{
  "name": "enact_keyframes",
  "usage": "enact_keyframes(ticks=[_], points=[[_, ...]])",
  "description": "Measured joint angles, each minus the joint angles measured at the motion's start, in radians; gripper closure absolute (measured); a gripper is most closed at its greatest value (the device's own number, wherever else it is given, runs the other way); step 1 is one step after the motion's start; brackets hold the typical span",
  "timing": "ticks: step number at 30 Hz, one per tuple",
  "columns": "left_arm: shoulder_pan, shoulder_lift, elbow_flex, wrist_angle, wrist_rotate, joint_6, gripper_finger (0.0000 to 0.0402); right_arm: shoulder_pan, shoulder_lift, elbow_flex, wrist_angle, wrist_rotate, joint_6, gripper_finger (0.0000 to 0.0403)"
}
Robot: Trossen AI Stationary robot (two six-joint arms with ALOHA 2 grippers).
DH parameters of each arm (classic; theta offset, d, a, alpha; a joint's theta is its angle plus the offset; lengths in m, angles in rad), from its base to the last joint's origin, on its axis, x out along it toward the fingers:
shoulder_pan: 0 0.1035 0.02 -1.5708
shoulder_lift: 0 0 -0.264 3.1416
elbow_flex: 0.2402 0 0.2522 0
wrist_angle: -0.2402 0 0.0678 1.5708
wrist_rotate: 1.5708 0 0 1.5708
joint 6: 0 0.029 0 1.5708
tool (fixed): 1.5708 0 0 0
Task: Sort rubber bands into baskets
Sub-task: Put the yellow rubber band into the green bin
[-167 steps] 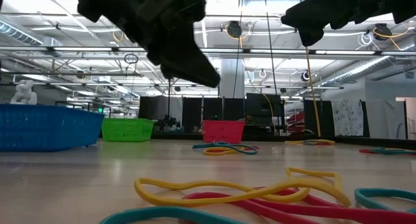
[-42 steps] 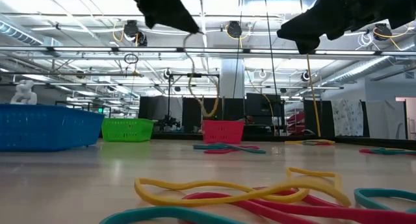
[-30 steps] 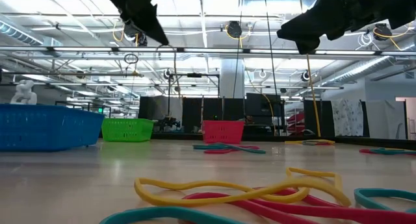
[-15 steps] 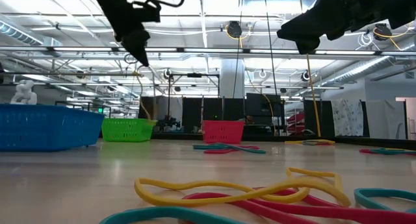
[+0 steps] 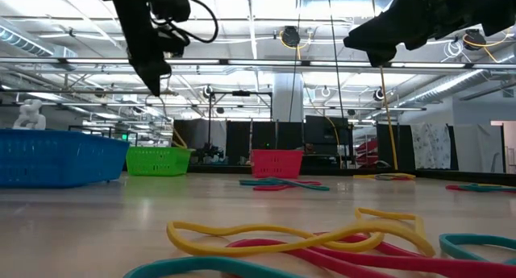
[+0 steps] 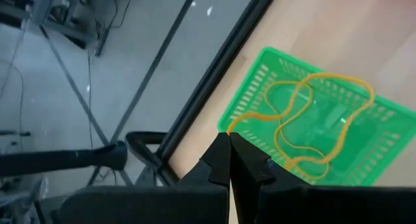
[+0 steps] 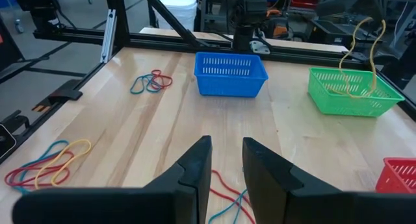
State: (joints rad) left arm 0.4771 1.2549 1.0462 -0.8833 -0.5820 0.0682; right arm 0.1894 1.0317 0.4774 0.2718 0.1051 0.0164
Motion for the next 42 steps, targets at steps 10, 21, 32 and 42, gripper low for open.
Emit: enact_keyframes(ticks=[10, 21, 32, 42], points=[[0.078, 0.000, 0.000, 0.005, 0.075, 0.026, 0.0400, 0.000, 0.000, 0.000, 0.000, 0.000, -0.002, 0.0323], [0.119, 0.002, 0.000, 0.005, 0.082, 0.043, 0.0400, 0.000, 0.001, 0.000, 0.001, 0.050, -0.009, 0.0323], [0.123, 0.002, -0.032, 0.077, 0.226, -0.005, 0.0400, -0.010, 0.090, 0.001, 0.103, 0.296, 0.007, 0.0323], [0.123, 0.015, -0.117, 0.167, 0.268, -0.024, 0.0383, -0.033, 0.148, 0.002, 0.128, 0.311, 0.034, 0.0323]])
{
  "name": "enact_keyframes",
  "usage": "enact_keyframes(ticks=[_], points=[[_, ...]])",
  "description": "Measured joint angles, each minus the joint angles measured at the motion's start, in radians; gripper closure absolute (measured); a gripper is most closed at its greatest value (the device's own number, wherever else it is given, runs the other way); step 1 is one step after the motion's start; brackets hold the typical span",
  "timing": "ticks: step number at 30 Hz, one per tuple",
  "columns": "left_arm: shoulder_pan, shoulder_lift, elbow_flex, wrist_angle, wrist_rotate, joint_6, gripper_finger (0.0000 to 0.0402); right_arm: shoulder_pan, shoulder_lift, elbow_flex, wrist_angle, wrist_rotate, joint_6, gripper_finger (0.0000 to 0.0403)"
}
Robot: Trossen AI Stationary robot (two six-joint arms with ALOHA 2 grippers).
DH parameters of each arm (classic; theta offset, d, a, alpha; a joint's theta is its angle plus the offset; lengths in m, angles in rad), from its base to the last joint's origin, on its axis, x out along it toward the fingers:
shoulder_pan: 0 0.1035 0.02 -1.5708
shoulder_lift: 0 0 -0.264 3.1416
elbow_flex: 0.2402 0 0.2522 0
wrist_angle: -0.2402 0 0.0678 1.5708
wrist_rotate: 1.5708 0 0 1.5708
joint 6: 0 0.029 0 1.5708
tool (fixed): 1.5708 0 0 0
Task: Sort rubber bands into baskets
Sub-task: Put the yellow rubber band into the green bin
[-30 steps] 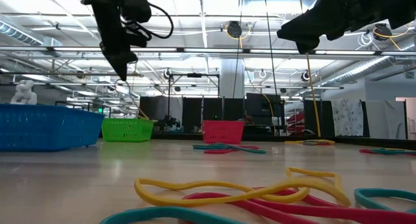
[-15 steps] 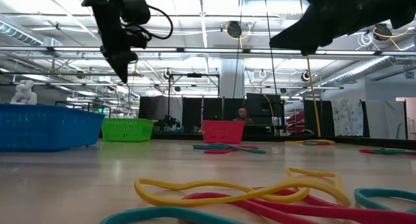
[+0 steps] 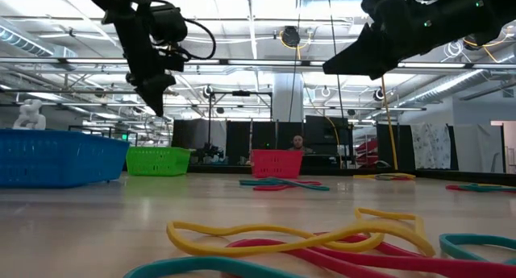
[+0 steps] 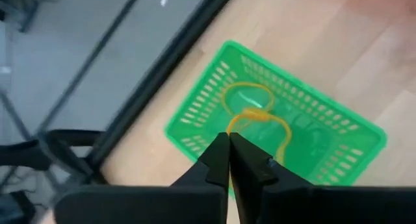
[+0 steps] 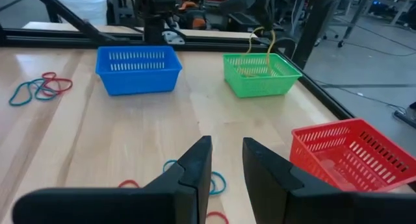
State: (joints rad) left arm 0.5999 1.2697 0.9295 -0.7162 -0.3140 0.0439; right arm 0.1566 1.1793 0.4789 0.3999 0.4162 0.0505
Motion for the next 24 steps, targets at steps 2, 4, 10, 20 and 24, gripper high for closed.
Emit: enact_keyframes(ticks=[2, 4, 10, 20, 24], points=[[0.000, 0.000, -0.003, 0.003, 0.006, -0.009, 0.0368, 0.000, 0.000, 0.000, 0.001, -0.002, 0.000, 0.0323], [0.000, 0.000, -0.003, 0.006, 0.006, -0.009, 0.0351, 0.000, 0.000, 0.000, 0.001, -0.002, -0.001, 0.0323], [0.000, 0.000, -0.003, 0.004, 0.001, -0.009, 0.0309, 0.000, 0.000, 0.000, 0.000, -0.002, -0.004, 0.0323], [-0.059, -0.001, 0.065, 0.008, 0.121, -0.019, 0.0299, 0.000, 0.000, 0.000, 0.000, -0.003, -0.006, 0.0323], [-0.149, -0.001, 0.070, 0.071, 0.128, -0.042, 0.0299, 0.000, 0.000, 0.000, 0.000, -0.003, -0.006, 0.0323]])
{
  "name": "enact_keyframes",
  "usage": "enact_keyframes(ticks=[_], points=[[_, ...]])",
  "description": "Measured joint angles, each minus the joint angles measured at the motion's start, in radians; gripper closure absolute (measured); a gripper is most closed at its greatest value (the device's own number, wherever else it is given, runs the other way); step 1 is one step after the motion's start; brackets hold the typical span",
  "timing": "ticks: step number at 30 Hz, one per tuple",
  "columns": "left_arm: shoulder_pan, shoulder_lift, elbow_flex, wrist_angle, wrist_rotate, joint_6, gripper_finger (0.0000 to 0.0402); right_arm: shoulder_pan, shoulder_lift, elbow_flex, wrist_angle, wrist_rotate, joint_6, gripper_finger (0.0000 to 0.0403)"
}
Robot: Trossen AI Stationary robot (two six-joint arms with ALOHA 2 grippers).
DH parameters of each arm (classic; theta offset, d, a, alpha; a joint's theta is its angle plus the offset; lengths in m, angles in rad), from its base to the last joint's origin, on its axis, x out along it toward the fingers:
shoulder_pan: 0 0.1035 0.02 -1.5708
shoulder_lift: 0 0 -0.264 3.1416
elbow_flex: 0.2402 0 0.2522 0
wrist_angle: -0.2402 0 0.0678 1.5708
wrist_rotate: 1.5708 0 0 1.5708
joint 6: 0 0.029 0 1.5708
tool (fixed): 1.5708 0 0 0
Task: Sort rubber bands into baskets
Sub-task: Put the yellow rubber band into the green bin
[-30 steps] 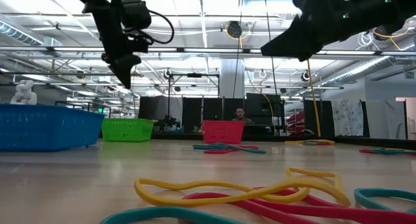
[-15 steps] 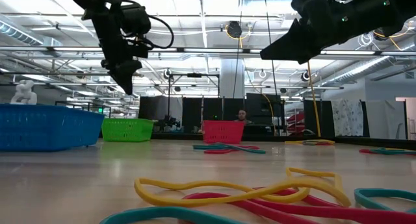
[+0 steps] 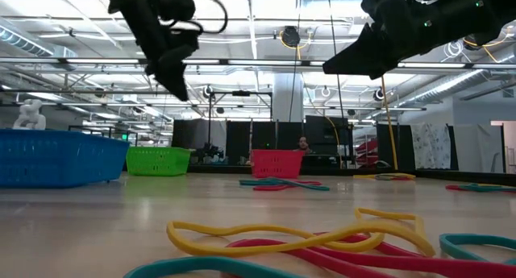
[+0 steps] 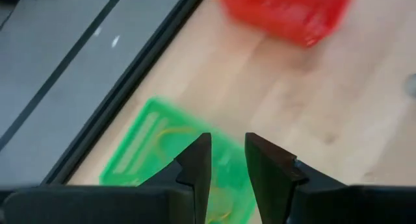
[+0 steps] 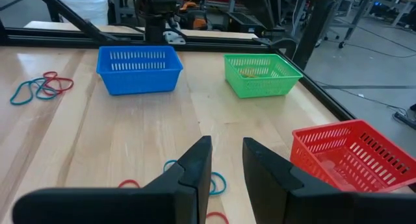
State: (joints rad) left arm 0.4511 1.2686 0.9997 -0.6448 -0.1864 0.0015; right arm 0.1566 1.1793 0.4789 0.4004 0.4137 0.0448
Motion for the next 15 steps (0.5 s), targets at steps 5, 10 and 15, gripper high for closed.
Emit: enact_keyframes(ticks=[5, 10, 15], points=[[-0.146, 0.000, 0.000, 0.102, 0.002, -0.032, 0.0299, 0.000, 0.000, 0.000, 0.000, 0.000, 0.000, 0.0323], [-0.294, 0.000, 0.000, 0.213, 0.002, -0.076, 0.0299, 0.000, 0.000, 0.000, 0.008, 0.000, 0.000, 0.0323], [-0.435, 0.000, 0.000, 0.339, -0.006, -0.102, 0.0299, 0.002, 0.000, -0.001, 0.050, -0.041, 0.000, 0.0323]])
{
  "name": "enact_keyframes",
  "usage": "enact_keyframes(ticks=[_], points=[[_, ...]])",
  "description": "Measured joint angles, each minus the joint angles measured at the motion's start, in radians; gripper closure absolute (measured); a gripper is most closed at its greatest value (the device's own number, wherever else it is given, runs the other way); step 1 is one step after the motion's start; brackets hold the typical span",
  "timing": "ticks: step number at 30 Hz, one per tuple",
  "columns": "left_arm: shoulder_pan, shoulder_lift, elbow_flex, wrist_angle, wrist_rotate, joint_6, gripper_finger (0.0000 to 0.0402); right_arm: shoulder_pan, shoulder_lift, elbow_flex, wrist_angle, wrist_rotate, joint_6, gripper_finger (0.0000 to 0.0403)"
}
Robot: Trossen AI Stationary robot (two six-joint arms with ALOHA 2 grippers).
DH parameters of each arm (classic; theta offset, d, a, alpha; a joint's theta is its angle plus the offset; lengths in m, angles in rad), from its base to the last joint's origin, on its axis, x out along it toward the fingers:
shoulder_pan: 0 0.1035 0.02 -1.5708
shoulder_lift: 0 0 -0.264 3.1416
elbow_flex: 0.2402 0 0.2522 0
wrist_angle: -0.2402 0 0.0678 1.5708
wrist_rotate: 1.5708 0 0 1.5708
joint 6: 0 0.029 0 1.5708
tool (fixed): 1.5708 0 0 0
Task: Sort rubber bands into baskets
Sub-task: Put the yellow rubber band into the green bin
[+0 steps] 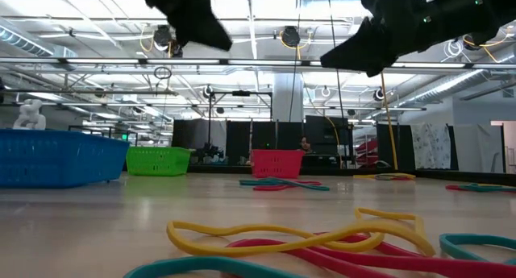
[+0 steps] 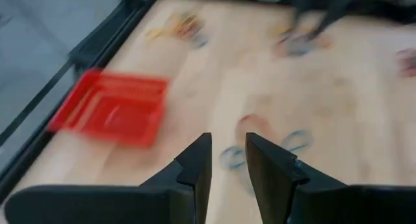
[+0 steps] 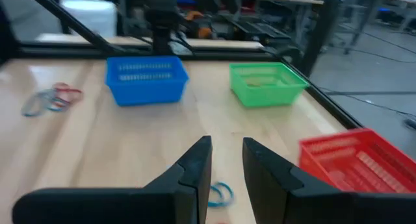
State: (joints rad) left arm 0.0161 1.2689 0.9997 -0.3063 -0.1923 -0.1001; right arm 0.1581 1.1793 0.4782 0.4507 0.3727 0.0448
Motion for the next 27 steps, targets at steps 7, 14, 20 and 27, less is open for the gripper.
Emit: enact_keyframes(ticks=[7, 14, 20, 27], points=[[-0.189, 0.060, 0.001, 0.171, -0.025, 0.001, 0.0299, 0.001, 0.000, 0.000, 0.052, -0.102, 0.073, 0.0323], [-0.321, 0.220, 0.001, 0.281, -0.026, -0.023, 0.0299, 0.014, 0.000, 0.000, 0.098, -0.256, 0.112, 0.0323], [-0.404, 0.391, 0.001, 0.484, 0.044, -0.002, 0.0299, 0.087, 0.000, 0.000, 0.129, -0.324, 0.111, 0.0323], [-0.447, 0.536, 0.032, 0.626, 0.052, -0.036, 0.0299, 0.165, 0.000, 0.046, 0.130, -0.324, 0.101, 0.0323]])
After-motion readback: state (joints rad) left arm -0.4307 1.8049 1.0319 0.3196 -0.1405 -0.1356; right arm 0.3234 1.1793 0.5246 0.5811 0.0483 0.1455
